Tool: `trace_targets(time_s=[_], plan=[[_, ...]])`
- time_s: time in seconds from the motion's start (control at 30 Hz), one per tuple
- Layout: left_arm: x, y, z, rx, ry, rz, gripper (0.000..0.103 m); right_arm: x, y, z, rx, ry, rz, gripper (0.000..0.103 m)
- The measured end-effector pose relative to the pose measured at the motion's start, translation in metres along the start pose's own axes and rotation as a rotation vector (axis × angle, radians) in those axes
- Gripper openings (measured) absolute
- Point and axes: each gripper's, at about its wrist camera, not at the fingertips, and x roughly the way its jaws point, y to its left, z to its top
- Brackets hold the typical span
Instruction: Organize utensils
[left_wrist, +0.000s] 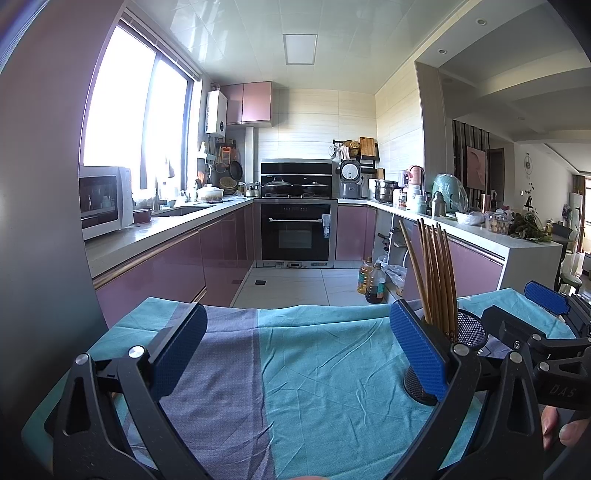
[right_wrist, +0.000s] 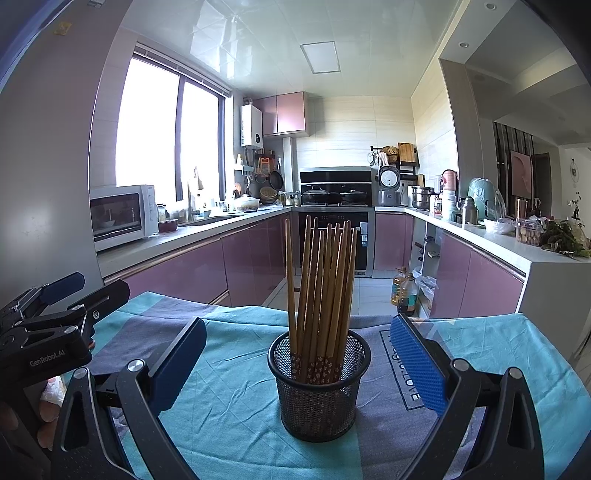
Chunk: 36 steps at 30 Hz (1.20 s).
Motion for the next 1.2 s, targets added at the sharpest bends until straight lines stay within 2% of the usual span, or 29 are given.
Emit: trace_targets(time_s=[0.97,1.1,1.2], plan=[[0.002,-0.002,-0.005,0.018,0.006,0.004,0.097,0.0,-0.003,0.0,-0.005,0.011,-0.002,0.096],[0.015,0.007,-0.009,0.001,0.079,-0.003,0.098,0.007,-0.023,-0.006,0.0,0.083,-0.019,0.096],[0.031,0.022,-0.016,-0.018,0.152,0.005,0.098,0.027,-0.062,-0.02,0.019,0.226,-0.112,0.096]])
